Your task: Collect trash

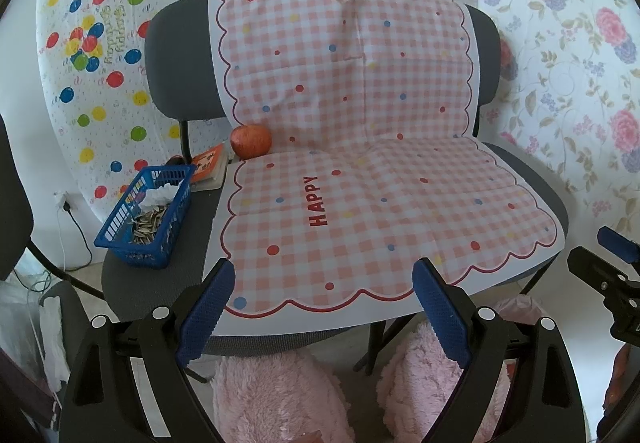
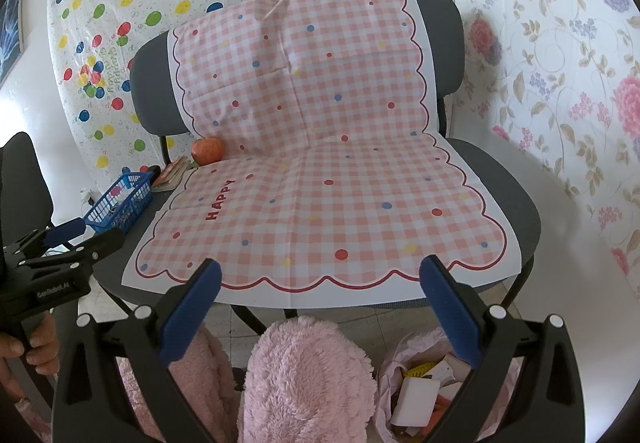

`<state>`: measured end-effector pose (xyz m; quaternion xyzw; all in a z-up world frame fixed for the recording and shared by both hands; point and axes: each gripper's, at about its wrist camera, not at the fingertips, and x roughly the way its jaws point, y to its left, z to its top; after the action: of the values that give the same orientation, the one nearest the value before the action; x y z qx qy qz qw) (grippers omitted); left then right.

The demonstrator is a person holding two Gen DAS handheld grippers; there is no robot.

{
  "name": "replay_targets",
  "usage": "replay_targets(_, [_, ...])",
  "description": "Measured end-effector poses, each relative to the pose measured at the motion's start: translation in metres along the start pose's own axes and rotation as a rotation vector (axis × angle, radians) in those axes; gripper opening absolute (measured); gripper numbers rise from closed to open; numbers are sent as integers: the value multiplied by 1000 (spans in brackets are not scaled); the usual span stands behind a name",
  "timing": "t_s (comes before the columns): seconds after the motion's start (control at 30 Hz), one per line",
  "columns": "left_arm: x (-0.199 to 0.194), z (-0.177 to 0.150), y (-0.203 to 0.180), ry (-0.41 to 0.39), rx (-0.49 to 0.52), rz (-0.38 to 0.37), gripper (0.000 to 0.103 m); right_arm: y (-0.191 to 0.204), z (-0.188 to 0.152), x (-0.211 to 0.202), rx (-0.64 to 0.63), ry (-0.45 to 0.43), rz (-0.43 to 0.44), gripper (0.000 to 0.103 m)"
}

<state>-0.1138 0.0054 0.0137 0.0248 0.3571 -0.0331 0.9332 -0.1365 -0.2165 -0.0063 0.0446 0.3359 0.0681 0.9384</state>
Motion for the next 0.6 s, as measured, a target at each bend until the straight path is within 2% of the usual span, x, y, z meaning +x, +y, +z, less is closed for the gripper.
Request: replay_targets(0.6, [2, 0, 3, 0, 2, -3, 90, -3, 0, 0, 0, 3, 3, 97])
